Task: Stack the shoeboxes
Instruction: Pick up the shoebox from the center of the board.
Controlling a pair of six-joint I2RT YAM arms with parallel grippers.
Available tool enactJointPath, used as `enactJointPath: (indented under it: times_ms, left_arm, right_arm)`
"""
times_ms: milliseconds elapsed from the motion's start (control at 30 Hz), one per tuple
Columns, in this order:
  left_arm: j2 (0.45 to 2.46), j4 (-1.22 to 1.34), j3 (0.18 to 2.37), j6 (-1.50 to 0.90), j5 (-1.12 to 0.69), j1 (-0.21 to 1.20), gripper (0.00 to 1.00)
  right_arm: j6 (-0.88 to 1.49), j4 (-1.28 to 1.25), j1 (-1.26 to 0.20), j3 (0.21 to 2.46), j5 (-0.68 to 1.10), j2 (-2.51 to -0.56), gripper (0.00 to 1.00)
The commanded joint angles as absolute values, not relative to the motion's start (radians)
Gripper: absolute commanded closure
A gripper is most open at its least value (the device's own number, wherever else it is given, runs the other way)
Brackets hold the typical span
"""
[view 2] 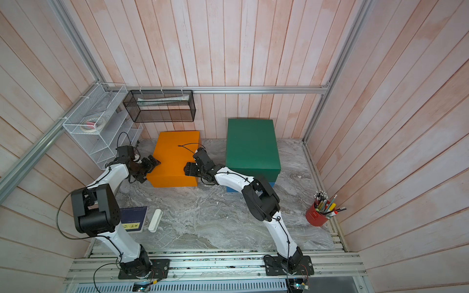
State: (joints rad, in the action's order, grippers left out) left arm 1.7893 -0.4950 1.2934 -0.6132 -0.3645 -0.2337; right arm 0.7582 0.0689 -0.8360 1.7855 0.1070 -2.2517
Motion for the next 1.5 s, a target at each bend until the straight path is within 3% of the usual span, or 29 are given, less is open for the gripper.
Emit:
enactJointPath:
  times_ms: [0,500,933,1467]
  left_arm:
    - [1.797,-0.533,1.261,-0.600,-0.358,-0.225,0.00]
    - [1.799,-0.552,1.246,-0.596,-0.347,-0.226,0.00]
    - [1.819,-0.514,1.234,-0.607,-0.408,-0.224,0.00]
    - [1.630,-0.511,1.218,-0.658,-0.493,-0.207,0.00]
  right_arm:
    - [0.749,0.146,-0.861,1.795,0.099,-2.315,0.22]
    - [0.741,0.178,-0.857,1.857,0.120,-2.366,0.14]
    - [0.743,0.221,-0.853,1.952,0.151,-2.439,0.16]
    - [0.712,0.199,-0.879,1.947,0.147,-2.334,0.20]
